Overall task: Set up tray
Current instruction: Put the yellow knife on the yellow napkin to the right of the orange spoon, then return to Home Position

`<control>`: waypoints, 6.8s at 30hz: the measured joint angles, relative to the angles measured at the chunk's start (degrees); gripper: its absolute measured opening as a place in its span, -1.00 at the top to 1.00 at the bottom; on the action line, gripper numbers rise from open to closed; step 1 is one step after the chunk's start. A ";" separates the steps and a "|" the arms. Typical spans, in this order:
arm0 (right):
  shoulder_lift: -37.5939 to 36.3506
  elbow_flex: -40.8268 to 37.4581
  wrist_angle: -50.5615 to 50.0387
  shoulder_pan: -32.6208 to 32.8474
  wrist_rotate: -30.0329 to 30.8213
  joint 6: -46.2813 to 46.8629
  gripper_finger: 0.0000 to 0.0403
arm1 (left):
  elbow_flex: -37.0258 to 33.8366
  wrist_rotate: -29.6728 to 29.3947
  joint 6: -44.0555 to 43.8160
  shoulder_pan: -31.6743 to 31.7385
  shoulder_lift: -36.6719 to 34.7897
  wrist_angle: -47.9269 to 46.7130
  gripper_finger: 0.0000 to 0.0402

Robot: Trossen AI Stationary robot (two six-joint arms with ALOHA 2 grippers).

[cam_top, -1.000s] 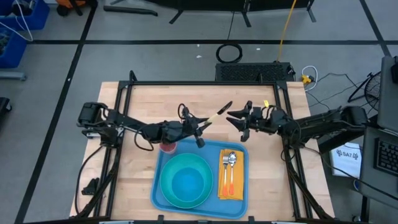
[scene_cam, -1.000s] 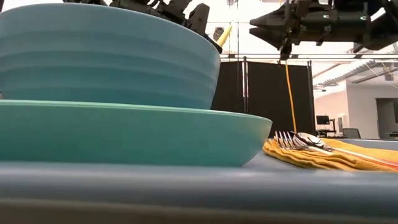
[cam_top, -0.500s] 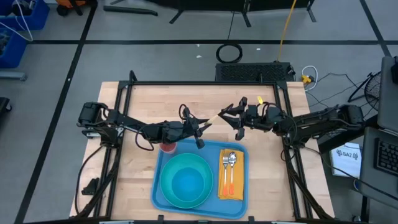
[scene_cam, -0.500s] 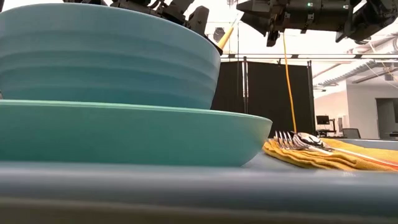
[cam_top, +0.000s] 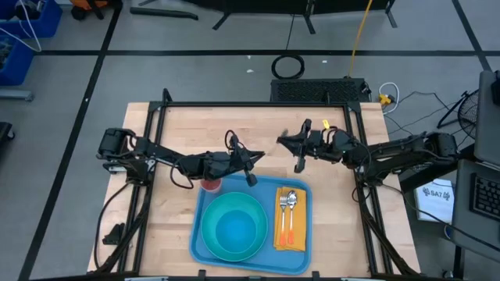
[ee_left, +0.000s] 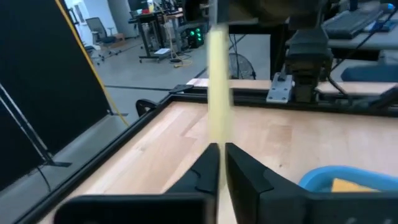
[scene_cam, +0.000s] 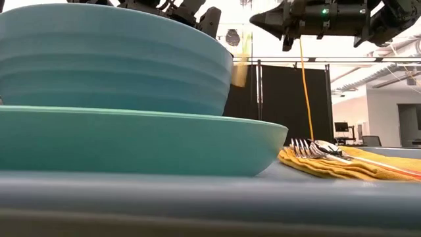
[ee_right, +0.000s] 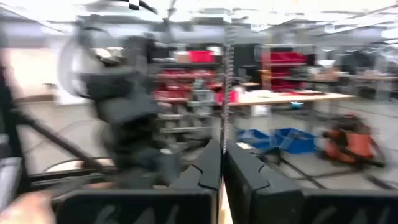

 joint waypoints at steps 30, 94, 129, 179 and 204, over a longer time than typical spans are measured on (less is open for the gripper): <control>-16.80 -6.42 -53.45 36.38 18.76 64.73 1.00 | 0.00 -13.11 -1.75 -0.59 -4.33 -10.24 0.52; 18.34 -1.46 -44.83 49.89 28.33 95.88 0.58 | 0.00 -13.75 -4.11 -0.50 -4.33 -11.51 0.52; 9.40 -1.55 -51.64 45.80 12.90 96.30 0.96 | 0.00 -13.83 -4.48 -0.52 -4.31 -12.62 0.52; 9.04 -1.42 -53.05 43.70 8.32 99.65 0.17 | 0.00 -13.88 -4.48 -0.47 -4.29 -13.20 0.52; -32.36 -1.45 -73.07 47.67 42.10 58.16 0.17 | -13.69 -5.78 -10.75 -0.99 -34.70 -23.44 0.52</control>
